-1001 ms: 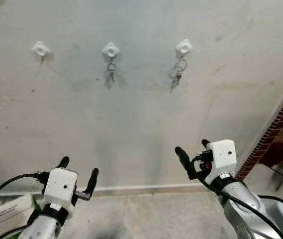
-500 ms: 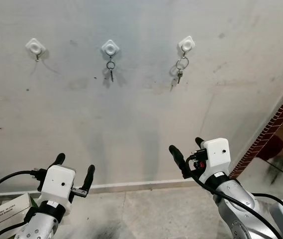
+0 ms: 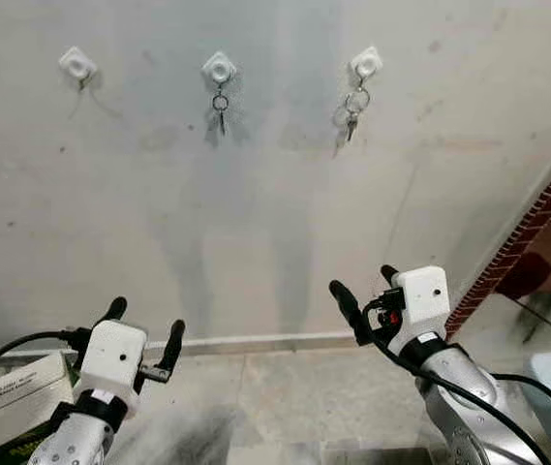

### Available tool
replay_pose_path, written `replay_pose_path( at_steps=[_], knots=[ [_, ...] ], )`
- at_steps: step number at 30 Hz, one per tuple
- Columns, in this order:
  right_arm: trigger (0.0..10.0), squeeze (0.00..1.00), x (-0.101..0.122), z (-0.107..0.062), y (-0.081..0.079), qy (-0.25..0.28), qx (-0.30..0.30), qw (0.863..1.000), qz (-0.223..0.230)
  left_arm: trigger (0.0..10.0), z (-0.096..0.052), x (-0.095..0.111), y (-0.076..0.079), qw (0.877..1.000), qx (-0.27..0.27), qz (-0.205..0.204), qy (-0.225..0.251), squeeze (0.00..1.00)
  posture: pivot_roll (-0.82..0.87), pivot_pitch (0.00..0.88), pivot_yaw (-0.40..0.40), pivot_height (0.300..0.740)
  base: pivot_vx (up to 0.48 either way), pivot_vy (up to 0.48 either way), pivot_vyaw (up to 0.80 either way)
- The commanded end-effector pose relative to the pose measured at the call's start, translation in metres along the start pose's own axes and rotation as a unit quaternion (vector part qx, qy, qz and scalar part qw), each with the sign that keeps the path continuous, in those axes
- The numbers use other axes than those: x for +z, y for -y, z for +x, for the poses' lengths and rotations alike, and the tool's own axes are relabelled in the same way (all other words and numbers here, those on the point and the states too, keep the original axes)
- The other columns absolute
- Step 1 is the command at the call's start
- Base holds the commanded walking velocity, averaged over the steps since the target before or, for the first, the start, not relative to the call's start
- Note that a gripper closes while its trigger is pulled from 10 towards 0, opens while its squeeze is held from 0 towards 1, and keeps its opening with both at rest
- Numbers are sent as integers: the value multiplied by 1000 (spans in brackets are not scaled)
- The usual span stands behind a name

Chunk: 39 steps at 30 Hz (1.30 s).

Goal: Hang keys on a hook

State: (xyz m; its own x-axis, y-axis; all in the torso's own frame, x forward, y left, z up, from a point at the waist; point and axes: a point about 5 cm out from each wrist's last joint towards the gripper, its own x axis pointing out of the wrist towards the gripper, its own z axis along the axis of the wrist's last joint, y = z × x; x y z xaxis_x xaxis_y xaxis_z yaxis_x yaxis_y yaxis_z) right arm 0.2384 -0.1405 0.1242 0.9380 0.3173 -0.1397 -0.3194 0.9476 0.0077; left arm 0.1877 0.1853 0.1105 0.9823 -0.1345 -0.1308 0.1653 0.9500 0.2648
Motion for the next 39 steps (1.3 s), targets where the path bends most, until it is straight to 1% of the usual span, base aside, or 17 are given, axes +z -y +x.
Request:
replay_pose_path(
  at_steps=[1, 18, 24, 25, 30, 39],
  knots=[
    [10000, 0, 5, 1, 0, 7, 1, 1000, -5, 10000, -3, -2, 1, 1000, -1, -2, -4, 0, 121, 0, 11, 740, -311, 0, 0],
    [10000, 0, 4, 2, 1, 8, 2, 1000, -7, 10000, -1, -1, 3, 1000, -6, 4, 1, 0, 123, 0, 8, 740, -271, 0, 0],
    [10000, 0, 6, 2, 2, 13, -7, 1000, -8, 10000, 0, 0, 2, 1000, -5, 9, 5, 0, 118, 0, 12, 740, 0, 0, 0],
    [10000, 0, 6, 2, 3, 14, -8, 1000, -8, 10000, 1, 0, 2, 1000, -4, 2, 5, 0, 116, 0, 13, 740, 0, 0, 0],
    [10000, 0, 6, 2, 4, 12, -13, 1000, -6, 10000, 4, 1, 1, 1000, -5, 6, 9, 0, 113, 0, 15, 740, 0, 0, 0],
    [10000, 0, 5, 2, 5, 8, -18, 1000, -4, 10000, 8, 3, 0, 1000, -8, 5, 16, 0, 105, 0, 18, 740, 0, 0, -800]
  ],
)
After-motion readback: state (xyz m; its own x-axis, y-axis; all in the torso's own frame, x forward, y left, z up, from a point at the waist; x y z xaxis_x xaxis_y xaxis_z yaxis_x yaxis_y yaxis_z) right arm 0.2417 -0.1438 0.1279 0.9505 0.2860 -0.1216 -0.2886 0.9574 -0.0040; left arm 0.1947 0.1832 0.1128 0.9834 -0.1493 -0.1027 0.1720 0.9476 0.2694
